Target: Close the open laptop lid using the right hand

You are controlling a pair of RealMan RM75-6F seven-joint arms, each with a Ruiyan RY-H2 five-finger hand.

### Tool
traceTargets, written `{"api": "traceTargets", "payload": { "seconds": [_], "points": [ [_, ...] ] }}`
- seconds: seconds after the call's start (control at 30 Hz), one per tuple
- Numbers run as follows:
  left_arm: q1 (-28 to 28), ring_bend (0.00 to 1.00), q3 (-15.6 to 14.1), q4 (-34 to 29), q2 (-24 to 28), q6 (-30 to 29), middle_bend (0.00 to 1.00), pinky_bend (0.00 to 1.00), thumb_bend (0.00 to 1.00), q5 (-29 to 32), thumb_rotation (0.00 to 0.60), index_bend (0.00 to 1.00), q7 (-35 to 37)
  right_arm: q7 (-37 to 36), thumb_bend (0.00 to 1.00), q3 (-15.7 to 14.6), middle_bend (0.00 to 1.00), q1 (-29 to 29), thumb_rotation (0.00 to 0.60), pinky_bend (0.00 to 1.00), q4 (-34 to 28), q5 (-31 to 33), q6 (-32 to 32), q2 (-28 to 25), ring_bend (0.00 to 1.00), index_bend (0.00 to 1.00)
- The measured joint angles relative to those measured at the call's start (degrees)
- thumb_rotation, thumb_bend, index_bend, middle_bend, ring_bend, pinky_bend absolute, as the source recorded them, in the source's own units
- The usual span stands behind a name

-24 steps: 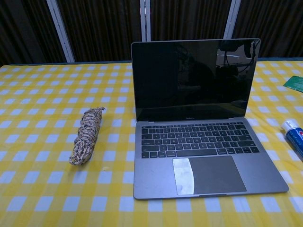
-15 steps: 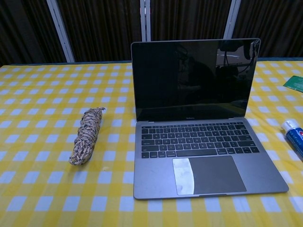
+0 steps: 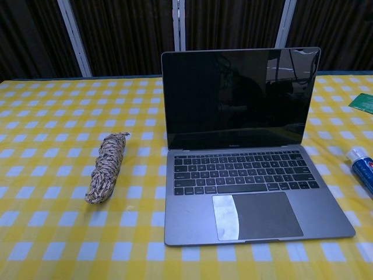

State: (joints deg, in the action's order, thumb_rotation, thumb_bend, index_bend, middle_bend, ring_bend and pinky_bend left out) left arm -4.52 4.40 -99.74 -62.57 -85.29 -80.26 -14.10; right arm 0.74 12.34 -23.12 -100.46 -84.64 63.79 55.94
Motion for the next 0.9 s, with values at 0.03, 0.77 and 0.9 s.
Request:
{"api": "traceTargets", "payload": {
  "seconds": [0.03,0.77,0.9],
  "points": [
    [-0.2,0.0,0.2,0.2,-0.2,0.4,0.0,0.0,0.0,0.4,0.6,0.0,-0.1,-0.7,1.0,1.0,0.0,-1.7,0.6,0.0,-0.1,1.0,-1.6,-0.1,0.0,0.0],
    [-1.6,0.0,0.8,1.7,-0.3,3.5,0.0,0.0,0.0,3.8,0.6,0.0,0.9,6.6,1.0,6.6,0.03,-25.0,0.6,0.0,3.7,26.1,-21.4,10.4,0.0,0.07],
    [-1.7,0.0,0.6,1.8,-0.4,3.8,0.0,0.0,0.0,3.7,0.6,0.0,0.9,11.0,1.0,5.6,0.04,-27.3,0.6,0.0,5.4,31.1,-21.0,12.6,0.0,0.08]
  ]
}}
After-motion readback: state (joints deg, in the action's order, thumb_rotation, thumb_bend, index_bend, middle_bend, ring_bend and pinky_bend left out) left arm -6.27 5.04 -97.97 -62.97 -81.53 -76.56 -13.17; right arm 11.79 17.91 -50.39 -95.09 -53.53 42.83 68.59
